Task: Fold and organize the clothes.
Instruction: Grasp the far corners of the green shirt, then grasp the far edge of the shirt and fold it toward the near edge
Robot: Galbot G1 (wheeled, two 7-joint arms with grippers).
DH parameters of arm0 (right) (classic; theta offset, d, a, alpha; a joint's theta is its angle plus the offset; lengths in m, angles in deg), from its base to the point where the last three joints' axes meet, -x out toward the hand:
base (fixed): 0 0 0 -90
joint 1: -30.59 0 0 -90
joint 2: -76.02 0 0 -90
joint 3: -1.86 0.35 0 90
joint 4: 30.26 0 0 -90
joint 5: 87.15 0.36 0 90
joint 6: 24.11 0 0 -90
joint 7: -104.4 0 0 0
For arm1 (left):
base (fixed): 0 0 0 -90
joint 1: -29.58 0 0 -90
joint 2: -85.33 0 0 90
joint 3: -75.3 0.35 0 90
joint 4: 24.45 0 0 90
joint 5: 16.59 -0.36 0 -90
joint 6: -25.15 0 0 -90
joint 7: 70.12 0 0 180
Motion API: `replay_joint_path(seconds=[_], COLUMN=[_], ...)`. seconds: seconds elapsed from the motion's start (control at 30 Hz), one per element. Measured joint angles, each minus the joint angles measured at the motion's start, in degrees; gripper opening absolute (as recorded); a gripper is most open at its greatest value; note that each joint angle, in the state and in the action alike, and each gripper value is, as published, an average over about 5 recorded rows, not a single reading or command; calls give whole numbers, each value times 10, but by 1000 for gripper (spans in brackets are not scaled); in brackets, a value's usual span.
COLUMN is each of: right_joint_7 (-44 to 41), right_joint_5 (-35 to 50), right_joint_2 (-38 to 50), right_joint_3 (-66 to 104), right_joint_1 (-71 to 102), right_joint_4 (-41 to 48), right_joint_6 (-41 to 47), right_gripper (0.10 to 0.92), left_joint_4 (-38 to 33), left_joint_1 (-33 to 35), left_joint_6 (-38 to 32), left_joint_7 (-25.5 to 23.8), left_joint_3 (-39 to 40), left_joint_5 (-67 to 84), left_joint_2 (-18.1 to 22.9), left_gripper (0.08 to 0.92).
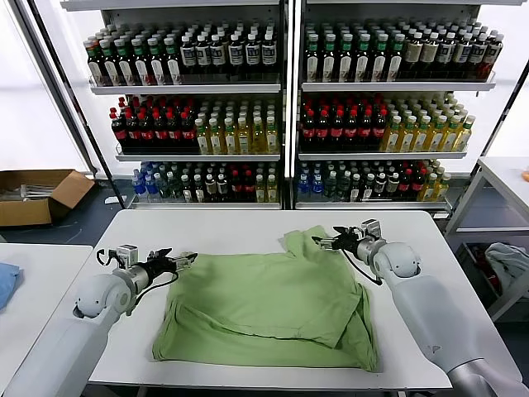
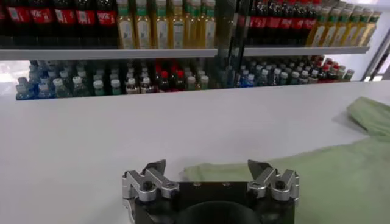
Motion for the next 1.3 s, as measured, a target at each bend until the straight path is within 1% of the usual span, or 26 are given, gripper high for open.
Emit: replay_joint_path(seconds=[0.13,0.2,0.3,0.4,0.67,1.0,1.07,1.13,1.3], right_joint_7=[-2,-2,-4,-7,-8,0,3,6,15], right_joint_5=[-5,-6,-7,-6,0,22,28,35,55], right_joint_2=[-9,-12,-15,-16,-20,-21,-18,-15,-7], right_joint_3=[-9,-12,-17,-20,-22,-14,-11,-8,9], right_joint_1=[-9,-13,-16,-16,-14,-1,2,7,23], right_joint_4=[18,25,30,33,33,14,6,-6,-45], right_joint_6=[0,1,3,6,11,17,18,20,23], right_gripper=[822,808,745,659,425,143,112,106,106], left_joint_4=[17,22,30,36,37,21,17,13,-1], left_joint_1=[-12,-15,-17,-17,-10,5,7,7,11], left_joint_6=[1,2,3,3,2,-2,-4,-6,-14], left_joint_7=[4,6,10,14,15,7,7,8,12], left_joint_3=[12,17,24,29,28,23,22,20,12], left_joint_5=[-1,-2,-5,-9,-13,-11,-9,-7,0], left_joint_2=[6,8,11,14,12,6,6,6,7], left_gripper=[823,822,790,714,481,195,139,105,88])
